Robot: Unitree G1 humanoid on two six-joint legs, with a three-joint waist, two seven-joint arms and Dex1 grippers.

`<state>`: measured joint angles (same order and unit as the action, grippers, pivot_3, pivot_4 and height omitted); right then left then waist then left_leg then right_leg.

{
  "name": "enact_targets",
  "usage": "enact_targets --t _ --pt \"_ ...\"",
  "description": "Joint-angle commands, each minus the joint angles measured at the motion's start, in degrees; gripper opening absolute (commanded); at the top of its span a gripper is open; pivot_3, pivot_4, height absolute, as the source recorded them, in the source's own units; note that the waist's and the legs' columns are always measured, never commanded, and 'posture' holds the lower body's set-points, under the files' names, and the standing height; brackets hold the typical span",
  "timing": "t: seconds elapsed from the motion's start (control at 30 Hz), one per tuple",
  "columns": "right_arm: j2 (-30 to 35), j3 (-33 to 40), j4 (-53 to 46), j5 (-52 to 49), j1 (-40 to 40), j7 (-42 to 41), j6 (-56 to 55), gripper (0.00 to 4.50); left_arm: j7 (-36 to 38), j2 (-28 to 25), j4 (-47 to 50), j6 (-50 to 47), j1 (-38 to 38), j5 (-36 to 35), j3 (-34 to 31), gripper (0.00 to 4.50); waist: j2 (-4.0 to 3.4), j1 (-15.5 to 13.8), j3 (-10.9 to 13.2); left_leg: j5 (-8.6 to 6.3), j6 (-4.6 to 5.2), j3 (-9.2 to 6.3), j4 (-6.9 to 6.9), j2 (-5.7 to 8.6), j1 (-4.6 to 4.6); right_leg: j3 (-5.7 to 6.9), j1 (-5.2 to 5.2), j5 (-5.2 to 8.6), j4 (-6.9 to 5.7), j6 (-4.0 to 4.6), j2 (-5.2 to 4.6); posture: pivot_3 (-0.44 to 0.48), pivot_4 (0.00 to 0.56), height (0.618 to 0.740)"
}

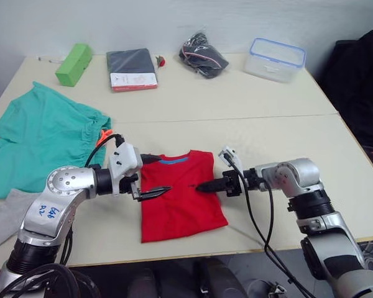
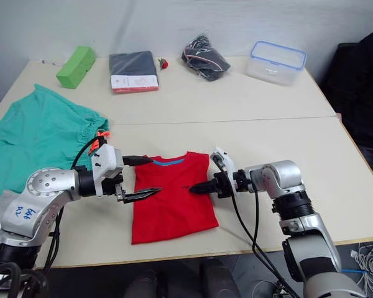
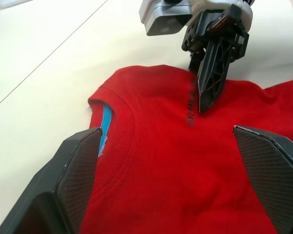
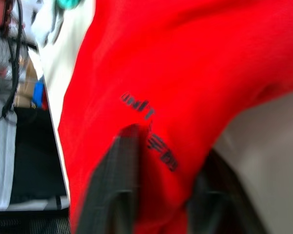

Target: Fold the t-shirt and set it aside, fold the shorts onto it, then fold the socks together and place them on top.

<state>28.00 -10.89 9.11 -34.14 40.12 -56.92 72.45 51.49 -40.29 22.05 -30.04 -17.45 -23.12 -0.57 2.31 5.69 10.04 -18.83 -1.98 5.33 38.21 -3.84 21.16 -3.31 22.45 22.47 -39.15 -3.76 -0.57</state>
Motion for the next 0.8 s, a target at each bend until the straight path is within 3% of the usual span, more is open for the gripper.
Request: enact_targets --t 0.03,0.27,0.43,0.6,0.77,0.8 --pt "5.2 1.3 -2.0 0.3 -2.3 -0.1 0.5 0.02 0.6 0.6 2.8 0.5 -1.0 -1.9 0.3 4.50 -0.01 -0.8 0.0 0.03 0.08 0.00 0.01 0.07 0.00 0.00 -0.02 -0.03 0.02 -0.04 -0.08 0.000 0.150 0.740" --pt "23.3 5.0 -4.8 -0.1 -6.6 -8.3 -4.3 0.02 2.9 3.4 2.2 -0.8 -4.3 -8.4 -0.8 4.50 -0.26 -3.2 0.2 -0.02 0.42 0.01 0.02 0.26 0.22 0.04 0.00 -0.17 0.38 -0.19 -0.28 0.000 0.150 0.740" --pt "36.2 3.6 6.3 6.7 -10.8 -17.0 -17.3 0.02 7.5 3.2 1.0 -0.8 -7.3 -13.0 -0.9 4.50 -0.53 -3.9 0.3 -0.02 0.41 0.03 -0.05 0.23 0.23 0.04 0.00 -0.17 0.54 -0.19 -0.20 0.000 0.150 0.740" --pt "39.7 2.4 24.6 15.2 -8.4 -20.7 -30.3 0.02 10.6 3.2 0.5 0.1 -9.1 -14.2 -0.1 4.50 -0.68 -3.3 0.4 -0.01 0.40 0.19 0.07 0.18 0.14 -0.11 -0.05 -0.17 0.47 -0.19 -0.10 0.000 0.150 0.740" --pt "38.0 2.1 42.1 22.7 -0.6 -19.6 -40.8 0.02 11.0 3.7 0.0 0.1 -10.2 -13.8 0.9 4.50 -0.88 -2.4 0.5 0.00 0.39 0.26 0.22 0.18 0.08 -0.17 -0.08 -0.18 0.34 -0.19 -0.07 0.000 0.150 0.740" --pt "37.7 2.1 44.3 23.9 0.5 -19.6 -42.2 0.27 11.2 3.6 0.1 0.3 -10.2 -13.7 1.0 4.50 -0.88 -2.3 0.5 0.00 0.39 0.26 0.23 0.17 0.06 -0.18 -0.09 -0.17 0.31 -0.19 -0.04 0.000 0.150 0.740"
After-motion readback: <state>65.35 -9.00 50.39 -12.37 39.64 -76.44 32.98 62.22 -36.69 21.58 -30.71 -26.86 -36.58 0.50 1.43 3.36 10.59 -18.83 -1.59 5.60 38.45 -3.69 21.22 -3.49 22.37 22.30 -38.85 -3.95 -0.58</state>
